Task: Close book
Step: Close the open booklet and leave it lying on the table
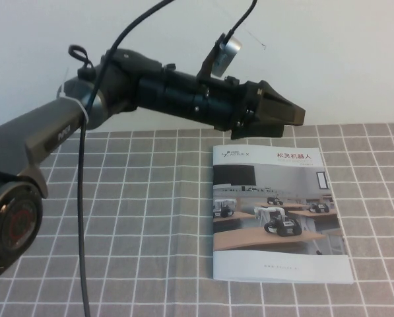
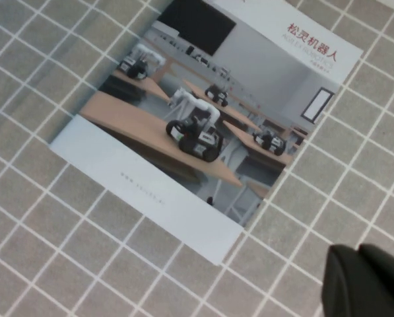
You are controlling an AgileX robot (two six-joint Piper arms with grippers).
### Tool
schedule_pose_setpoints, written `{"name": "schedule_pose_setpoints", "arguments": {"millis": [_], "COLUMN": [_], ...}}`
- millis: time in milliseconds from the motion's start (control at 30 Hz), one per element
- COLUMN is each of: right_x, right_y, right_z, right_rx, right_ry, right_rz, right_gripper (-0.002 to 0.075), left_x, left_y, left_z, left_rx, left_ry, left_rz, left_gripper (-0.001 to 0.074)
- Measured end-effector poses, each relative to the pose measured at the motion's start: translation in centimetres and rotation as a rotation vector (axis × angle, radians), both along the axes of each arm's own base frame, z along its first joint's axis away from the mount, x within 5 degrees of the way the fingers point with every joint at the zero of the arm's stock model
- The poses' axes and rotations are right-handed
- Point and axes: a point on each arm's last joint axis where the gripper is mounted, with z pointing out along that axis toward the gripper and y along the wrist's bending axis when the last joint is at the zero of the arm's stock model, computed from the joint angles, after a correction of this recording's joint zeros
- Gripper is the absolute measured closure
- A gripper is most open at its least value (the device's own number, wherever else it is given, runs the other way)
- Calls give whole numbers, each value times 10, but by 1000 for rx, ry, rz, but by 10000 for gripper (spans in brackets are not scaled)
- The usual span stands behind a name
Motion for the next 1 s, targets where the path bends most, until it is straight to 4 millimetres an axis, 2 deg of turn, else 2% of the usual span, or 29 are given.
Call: {"name": "schedule_pose_setpoints", "arguments": {"millis": [33,167,233,300,400,567,600,833,900,1000], "right_x": [-5,-30,-46,-61,-81,-116,-123,-162,-170,-179], "right_y": [-3,-17,-23,-27,-31,-38,-40,-48,-50,-52], "right_z": [3,18,26,29,17,-22,-35,-86,-94,-109], "right_rx": [-20,-95,-108,-108,-103,-108,-112,-24,2,27], "right_ry": [-9,-54,-96,-125,-132,-128,-125,-268,-299,-319], "right_rz": [-5,-63,-87,-97,-107,-114,-116,-188,-210,-233], "right_gripper": [729,729,729,729,729,729,729,729,729,729], "left_x": [0,2,1,-3,-13,-34,-41,-96,-114,-138], "left_y": [0,7,12,22,40,76,83,114,122,131], "left_z": [4,31,46,67,95,139,150,217,228,231], "left_rx": [16,191,268,364,528,764,787,773,761,767], "left_ry": [-5,-121,-188,-275,-381,-499,-512,-617,-628,-625], "left_rz": [-2,7,24,55,122,301,344,517,531,528], "left_gripper": [261,547,639,694,724,733,734,734,735,735]}}
